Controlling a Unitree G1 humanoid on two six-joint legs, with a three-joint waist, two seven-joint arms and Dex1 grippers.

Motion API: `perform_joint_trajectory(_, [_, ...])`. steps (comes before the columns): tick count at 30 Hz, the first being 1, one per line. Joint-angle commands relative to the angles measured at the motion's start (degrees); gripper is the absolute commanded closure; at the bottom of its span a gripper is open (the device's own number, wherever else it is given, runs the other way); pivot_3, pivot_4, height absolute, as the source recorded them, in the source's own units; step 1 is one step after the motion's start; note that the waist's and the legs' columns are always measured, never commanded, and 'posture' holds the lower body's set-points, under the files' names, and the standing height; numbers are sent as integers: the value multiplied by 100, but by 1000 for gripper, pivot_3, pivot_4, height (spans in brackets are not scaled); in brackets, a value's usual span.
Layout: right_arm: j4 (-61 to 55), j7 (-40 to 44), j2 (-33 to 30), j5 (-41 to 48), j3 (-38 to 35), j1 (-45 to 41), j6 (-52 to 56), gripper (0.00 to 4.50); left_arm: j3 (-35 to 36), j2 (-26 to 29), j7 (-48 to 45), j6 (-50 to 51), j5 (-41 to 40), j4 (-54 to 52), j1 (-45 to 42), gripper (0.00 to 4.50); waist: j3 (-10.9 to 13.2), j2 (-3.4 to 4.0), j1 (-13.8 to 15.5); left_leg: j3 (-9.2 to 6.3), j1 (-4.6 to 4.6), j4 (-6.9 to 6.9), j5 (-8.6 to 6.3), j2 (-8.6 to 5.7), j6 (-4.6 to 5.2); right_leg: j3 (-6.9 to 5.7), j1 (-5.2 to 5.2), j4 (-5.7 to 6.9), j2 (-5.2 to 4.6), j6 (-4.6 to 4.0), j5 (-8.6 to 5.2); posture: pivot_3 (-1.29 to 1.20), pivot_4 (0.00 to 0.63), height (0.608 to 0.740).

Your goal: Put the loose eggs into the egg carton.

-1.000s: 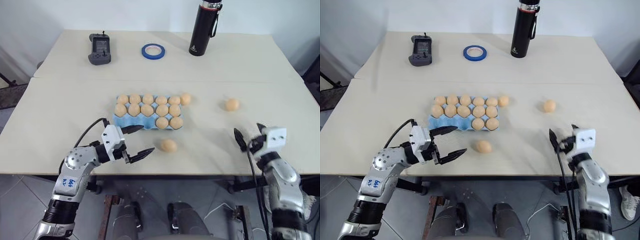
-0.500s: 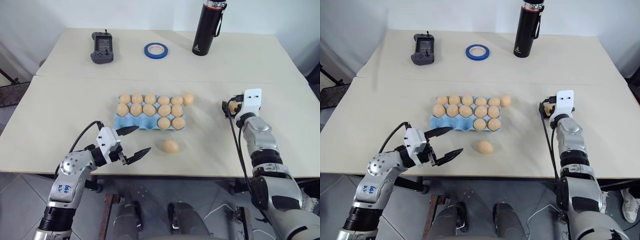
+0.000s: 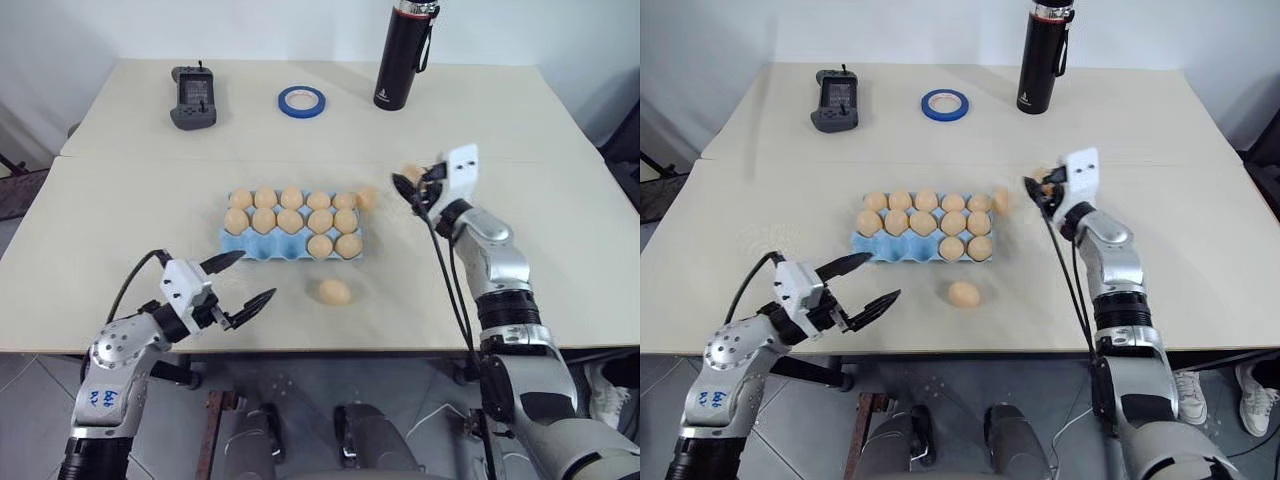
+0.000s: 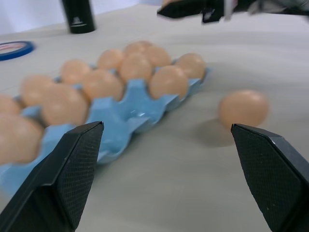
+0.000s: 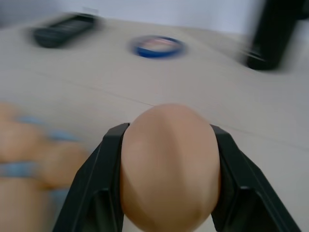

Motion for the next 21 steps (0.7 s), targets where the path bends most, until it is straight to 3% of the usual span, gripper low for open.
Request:
perform_joint_trajectory(1, [-747, 38, 330, -18, 559, 120, 520, 2669, 311, 42, 33, -107, -136, -151, 246, 0, 0, 0, 19, -1, -2, -6, 1, 0, -4, -3, -7, 1, 0, -3, -1, 0, 150, 740])
perform_joint_trajectory(9, [-714, 20, 673, -419, 1214, 218, 469, 2669, 477, 13, 143, -97, -160, -336, 572, 0, -5, -9, 139, 1, -15, -19, -4, -25, -9, -10, -16, -18, -37, -6, 1, 0, 150, 740])
perform_joint_trajectory(12, [-760, 68, 735, -396, 1263, 218, 566, 1885, 474, -2, 180, -71, -174, -424, 634, 0, -5, -9, 141, 4, -16, -39, -4, -25, -11, -8, -27, -21, -36, -12, -2, 0, 150, 740])
perform_joint_trajectory(17, [-1244, 422, 638, -135, 1189, 310, 684, 97, 442, 11, 214, -21, -200, -496, 659, 0, -6, -9, 126, 5, -62, -45, 1, -17, -16, -7, -79, -10, -21, -25, -10, 0, 150, 740])
perform_joint_trajectory(21, [-1749, 856, 178, 207, 799, 567, 565, 42, 351, 43, 141, 21, -247, -545, 549, 0, -5, -9, 152, 2, -96, -23, 29, -13, -11, -10, -102, -3, -13, -21, -9, 0, 150, 740])
